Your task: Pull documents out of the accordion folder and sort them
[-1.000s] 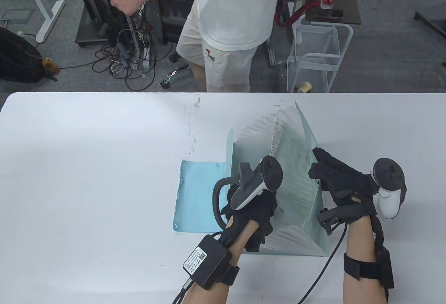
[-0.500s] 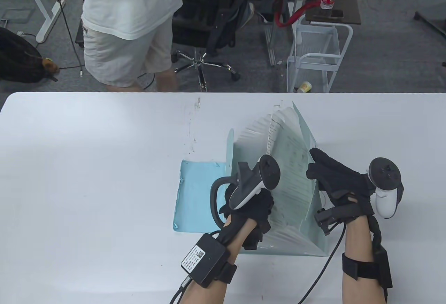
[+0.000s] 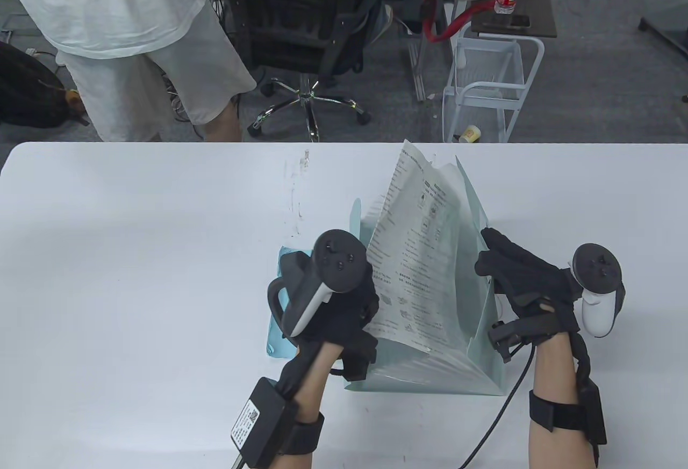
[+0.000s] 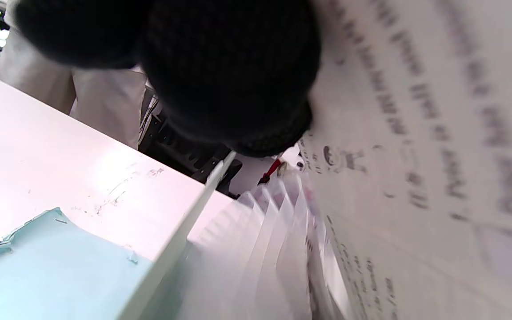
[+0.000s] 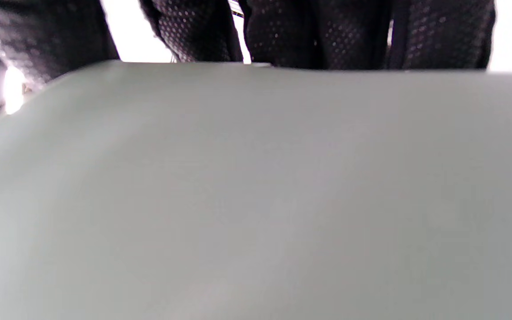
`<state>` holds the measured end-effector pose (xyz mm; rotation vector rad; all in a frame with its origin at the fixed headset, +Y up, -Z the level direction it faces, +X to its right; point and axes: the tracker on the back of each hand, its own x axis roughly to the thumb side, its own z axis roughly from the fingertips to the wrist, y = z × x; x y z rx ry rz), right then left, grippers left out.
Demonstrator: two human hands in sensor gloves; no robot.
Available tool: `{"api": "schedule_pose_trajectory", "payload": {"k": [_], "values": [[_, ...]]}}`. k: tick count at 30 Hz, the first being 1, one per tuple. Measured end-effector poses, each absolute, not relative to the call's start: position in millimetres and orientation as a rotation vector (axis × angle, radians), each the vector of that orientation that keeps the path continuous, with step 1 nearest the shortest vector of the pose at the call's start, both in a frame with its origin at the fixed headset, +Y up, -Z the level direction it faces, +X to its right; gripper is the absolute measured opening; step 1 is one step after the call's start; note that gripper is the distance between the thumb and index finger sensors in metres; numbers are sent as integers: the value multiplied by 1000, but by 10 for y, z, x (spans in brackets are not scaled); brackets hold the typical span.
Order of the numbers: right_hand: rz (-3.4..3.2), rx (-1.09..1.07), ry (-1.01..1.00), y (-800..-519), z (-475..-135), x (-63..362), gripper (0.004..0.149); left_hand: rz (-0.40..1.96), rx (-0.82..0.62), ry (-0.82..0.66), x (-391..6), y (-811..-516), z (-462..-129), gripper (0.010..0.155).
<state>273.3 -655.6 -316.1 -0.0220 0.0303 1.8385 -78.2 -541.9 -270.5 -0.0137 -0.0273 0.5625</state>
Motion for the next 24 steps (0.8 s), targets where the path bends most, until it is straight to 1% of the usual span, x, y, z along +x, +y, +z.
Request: {"api": "schedule_pose_trajectory", "payload": {"k": [7,12,14,18,21,24], "values": [[1826,-23,35,-6561,-3163,2749,69,746,90,47,-1447,-5246,-2561,42],[1825,-23,34,-6561,-3162,2751,69,913,166,103,-1980,-5232,-2457,43],[1827,-24,33,-6560,-3161,2752,69,937,208,118,-2209,-5257,-2435,43],[1824,-25,36,-6563,-3163,2753,69,912,249,262,-2688,-5443,-2408,43],[1825,-21,41,-6561,-3160,2748,69,886,233,362,-2976,-5644,-2386,43],[1828,-22,40,-6561,-3161,2750,69,802,220,463,-3229,-5856,-2358,43]]}}
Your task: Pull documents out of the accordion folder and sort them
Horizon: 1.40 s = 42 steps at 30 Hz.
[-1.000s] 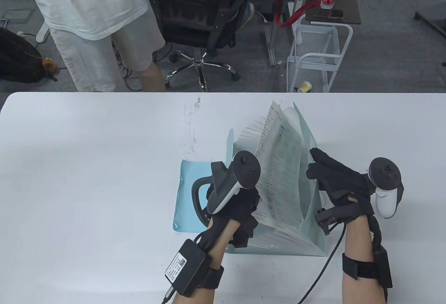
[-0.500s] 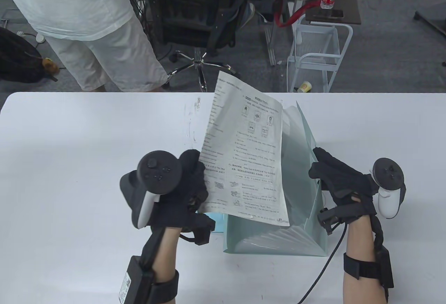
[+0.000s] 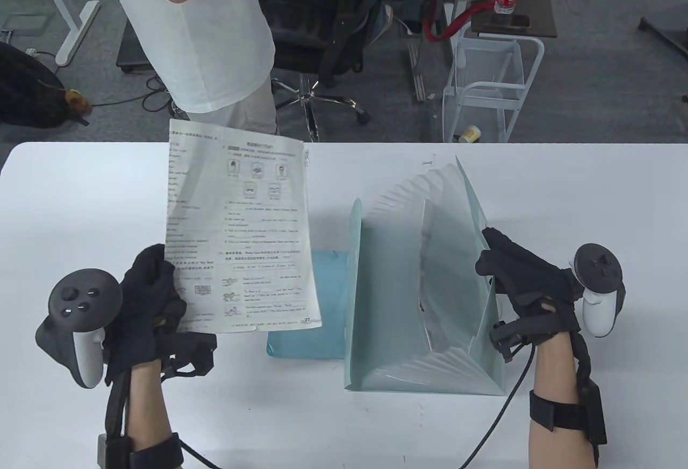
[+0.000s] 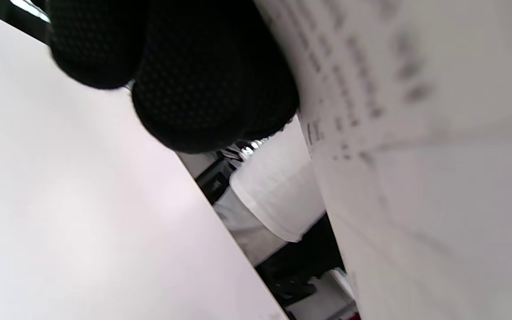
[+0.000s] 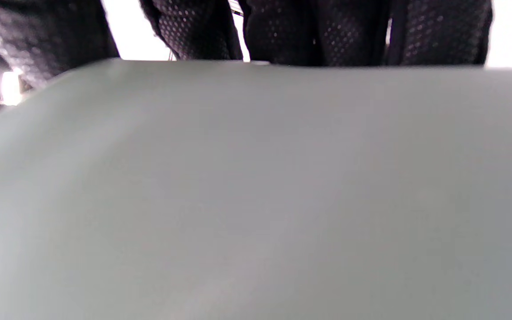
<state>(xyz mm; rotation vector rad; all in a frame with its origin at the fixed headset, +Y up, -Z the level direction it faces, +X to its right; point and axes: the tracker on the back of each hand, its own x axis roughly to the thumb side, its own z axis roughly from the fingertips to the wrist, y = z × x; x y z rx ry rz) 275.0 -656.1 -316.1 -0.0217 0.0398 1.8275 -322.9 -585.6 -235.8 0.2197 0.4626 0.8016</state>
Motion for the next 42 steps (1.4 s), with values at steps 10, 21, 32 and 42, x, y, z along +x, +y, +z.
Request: {"api": "schedule_pose_trajectory", "payload": {"k": [10,21,32,42], "values": [[1820,-23,41,-6557,-3150,2763,69,666,37,608,-3600,-6406,-2456,43],[1823,-13,53,-6561,-3159,2747,69,454,-60,605,-3526,-6638,-2661,43],[1847,-6,60,-6553,-3166,2688,69,312,-110,576,-3427,-6793,-2771,44],[1842,-5,65,-6553,-3169,2689,69,283,-125,574,-3425,-6881,-2784,44]]}}
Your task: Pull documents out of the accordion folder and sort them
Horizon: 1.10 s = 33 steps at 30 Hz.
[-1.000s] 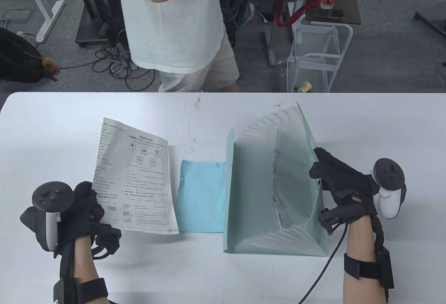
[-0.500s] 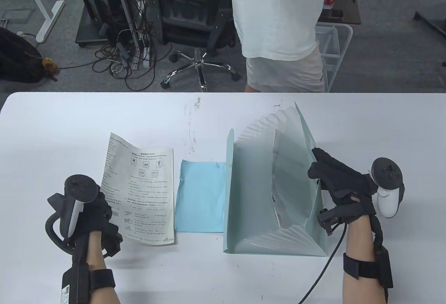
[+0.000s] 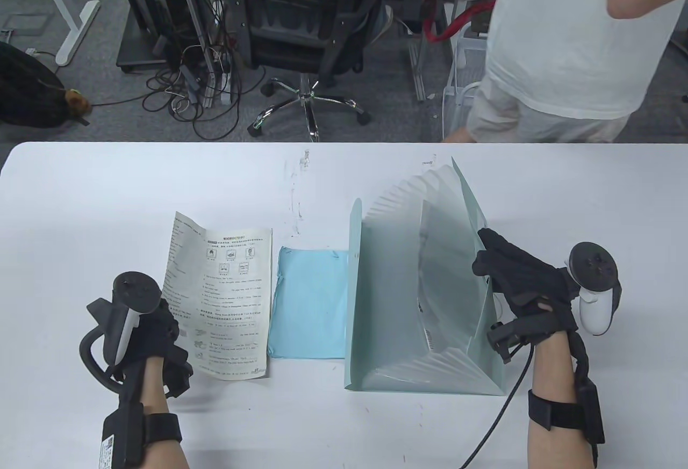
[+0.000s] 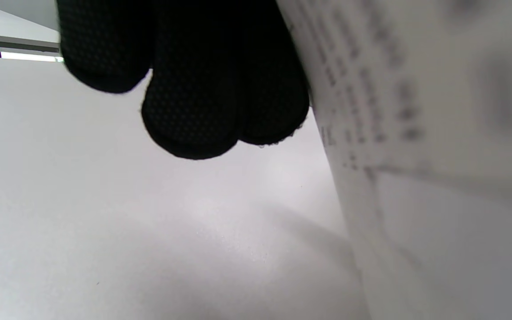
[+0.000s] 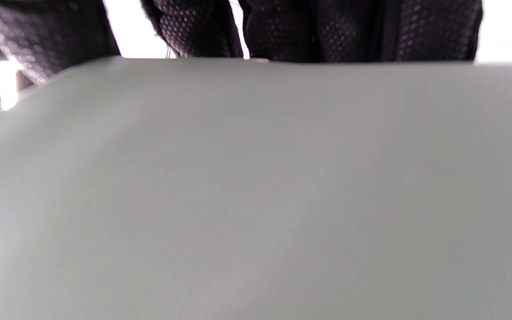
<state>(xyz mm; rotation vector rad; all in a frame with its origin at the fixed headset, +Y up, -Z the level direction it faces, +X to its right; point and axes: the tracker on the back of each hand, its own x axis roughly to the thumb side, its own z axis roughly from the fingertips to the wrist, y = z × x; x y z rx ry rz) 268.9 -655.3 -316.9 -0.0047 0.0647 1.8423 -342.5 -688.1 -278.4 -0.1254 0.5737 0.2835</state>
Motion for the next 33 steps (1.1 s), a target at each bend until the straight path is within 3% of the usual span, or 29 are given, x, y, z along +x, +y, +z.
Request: {"api": "schedule_pose_trajectory", "payload": {"k": [18,26,33], "values": [[1848,0,69,-6556,-3175,2679,69,222,-152,548,-3323,-6912,-2832,46],[1850,2,71,-6559,-3177,2677,69,214,-153,556,-3326,-6874,-2796,70],[1849,5,73,-6560,-3180,2671,69,287,-85,465,-3073,-6574,-2772,74]]}}
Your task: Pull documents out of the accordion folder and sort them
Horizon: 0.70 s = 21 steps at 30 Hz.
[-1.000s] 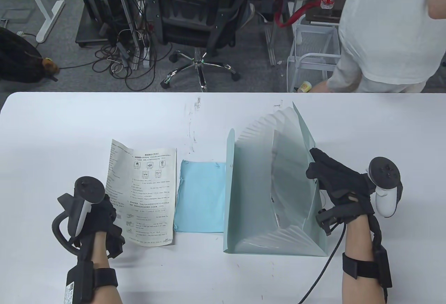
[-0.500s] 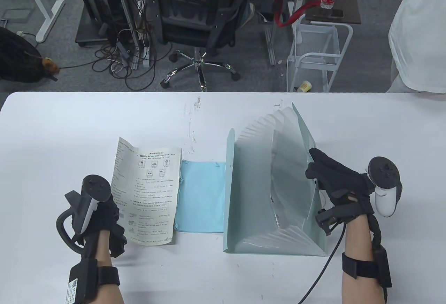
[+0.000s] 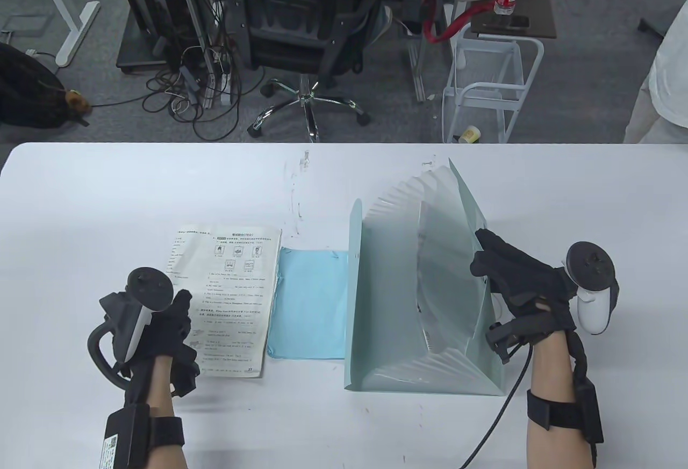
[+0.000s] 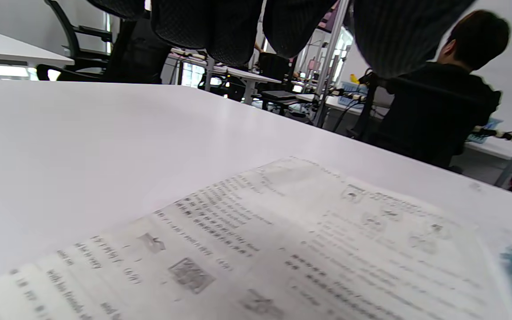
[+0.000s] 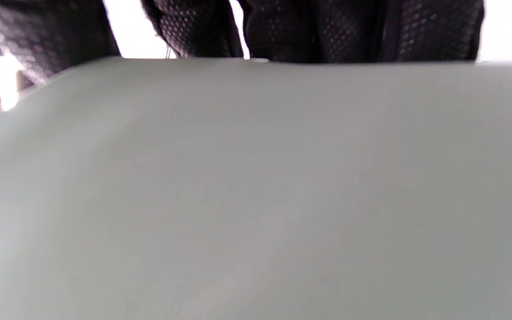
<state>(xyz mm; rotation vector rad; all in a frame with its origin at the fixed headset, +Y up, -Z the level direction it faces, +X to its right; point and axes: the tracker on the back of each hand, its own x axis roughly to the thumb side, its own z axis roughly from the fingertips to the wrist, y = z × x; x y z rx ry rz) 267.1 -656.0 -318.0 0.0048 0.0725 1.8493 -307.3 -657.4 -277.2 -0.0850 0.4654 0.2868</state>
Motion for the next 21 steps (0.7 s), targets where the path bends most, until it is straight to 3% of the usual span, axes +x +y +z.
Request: {"api": "schedule_pose_trajectory", "payload": {"k": [7,13,15,21], "values": [[1878,18,79,-6557,-3188,2606,70,374,79,132,-2231,-5949,-2695,76],[1867,18,78,-6558,-3187,2621,70,377,176,-134,-1372,-5559,-2628,59],[1852,17,77,-6562,-3186,2650,70,399,151,-238,-1034,-5508,-2616,57],[1790,20,81,-6594,-3197,2741,69,280,-78,-355,-247,-5616,-2595,54]]}}
